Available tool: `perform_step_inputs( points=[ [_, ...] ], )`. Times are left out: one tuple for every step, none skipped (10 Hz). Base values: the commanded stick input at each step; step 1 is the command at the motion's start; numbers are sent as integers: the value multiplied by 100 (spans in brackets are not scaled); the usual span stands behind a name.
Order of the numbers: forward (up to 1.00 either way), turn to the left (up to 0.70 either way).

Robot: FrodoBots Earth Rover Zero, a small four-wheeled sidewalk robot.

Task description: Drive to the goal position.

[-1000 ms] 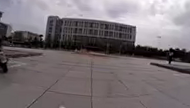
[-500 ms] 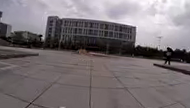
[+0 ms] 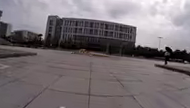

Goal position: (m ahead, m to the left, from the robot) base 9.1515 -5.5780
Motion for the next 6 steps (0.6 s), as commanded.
perform_step_inputs(
  points=[
    [70,0],
    [70,0],
    [70,0],
    [70,0],
    [70,0],
    [70,0]
  ],
)
